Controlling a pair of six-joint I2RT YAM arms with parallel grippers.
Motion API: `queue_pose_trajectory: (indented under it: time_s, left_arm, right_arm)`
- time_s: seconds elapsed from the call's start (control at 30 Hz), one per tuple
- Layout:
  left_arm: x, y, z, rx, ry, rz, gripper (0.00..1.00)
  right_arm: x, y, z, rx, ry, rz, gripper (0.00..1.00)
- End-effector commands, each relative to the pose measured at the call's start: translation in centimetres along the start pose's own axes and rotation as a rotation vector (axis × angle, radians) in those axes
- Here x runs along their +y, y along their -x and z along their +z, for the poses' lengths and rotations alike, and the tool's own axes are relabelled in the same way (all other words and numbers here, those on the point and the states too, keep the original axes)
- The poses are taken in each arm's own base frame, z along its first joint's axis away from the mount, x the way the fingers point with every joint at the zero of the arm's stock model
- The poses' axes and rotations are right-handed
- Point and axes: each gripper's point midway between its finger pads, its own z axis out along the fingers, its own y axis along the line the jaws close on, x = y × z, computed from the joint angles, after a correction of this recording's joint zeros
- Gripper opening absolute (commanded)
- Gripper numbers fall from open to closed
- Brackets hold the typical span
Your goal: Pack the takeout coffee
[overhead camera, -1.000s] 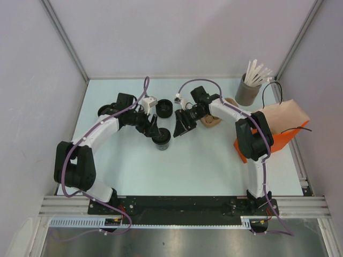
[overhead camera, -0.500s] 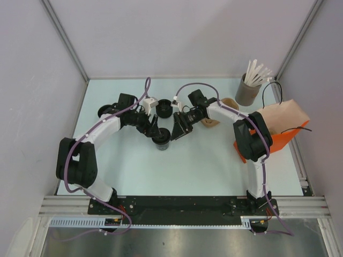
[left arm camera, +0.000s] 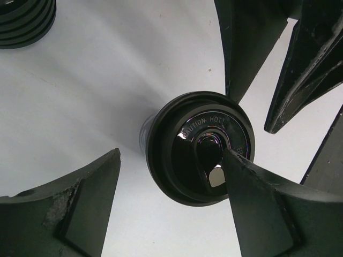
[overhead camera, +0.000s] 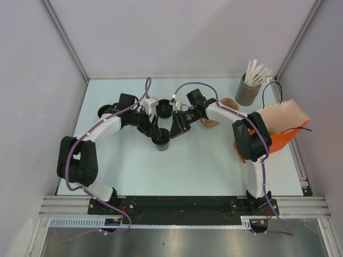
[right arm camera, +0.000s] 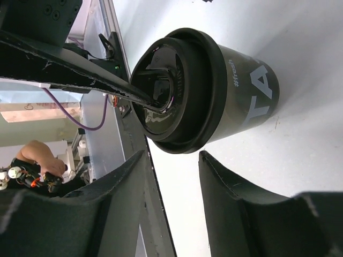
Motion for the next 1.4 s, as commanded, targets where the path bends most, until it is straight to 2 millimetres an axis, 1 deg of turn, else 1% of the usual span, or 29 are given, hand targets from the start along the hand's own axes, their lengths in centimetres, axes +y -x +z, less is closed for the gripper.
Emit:
queue_pose_trajectory:
  time_s: [0.0,0.2,0.33,0.4,0.57,0.77,0.9,1.1,1.2,1.37]
  left_arm:
    - [0.0,0.7,0.2,-0.034,-0.020,0.035,0.81]
    - [0.1,0.3,0.3,-0.029,-0.017,0.028,0.81]
    - [0.2,0.2,0.3,-0.027,-0.013,0.028,0.81]
    - [0.3,0.1,0.4,-0.023,-0.007,0.028,0.81]
    - [0.7,-0.6,0.5,-0.007,0.014,0.026,0.81]
    - [1.0,-1.4,0.7,0.011,0.024,0.019,0.80]
    - [1.2,-1.8,0.9,0.020,0.028,0.015,0.78]
    - [1.3,-2.2,1.0,0.031,0.030,0.007,0.77]
    - [1.4,-2.7,1.1,0.043,0.034,0.009,0.77]
    - [1.7,-3.5,1.2,0.060,0.048,0.007,0.77]
  right_arm:
    - [-0.4,-0.5,0.8,0.014,0.014,0.015,0.47]
    - [-0.9,-1.1,1.3,0.029,0.003,0.025,0.43]
    - [-1.3,-1.1,1.5,0.027,-0.001,0.039,0.39]
    - [-1.1,-1.0,1.6,0.026,0.012,0.047,0.37]
    - [-0.8,-0.8,1.6,0.021,0.053,0.072,0.37]
    - [-1.0,-0.8,1.9,0.020,0.071,0.087,0.36]
    - [-1.4,-0.7,1.9,0.013,0.062,0.094,0.31]
    - [-2.2,-1.1,2.2,0.013,0.037,0.114,0.22]
    - [-2.8,-1.3,2.4,0.016,0.014,0.118,0.20]
    - [-3.7,-1.8,2.7,0.026,-0.030,0.122,0.20]
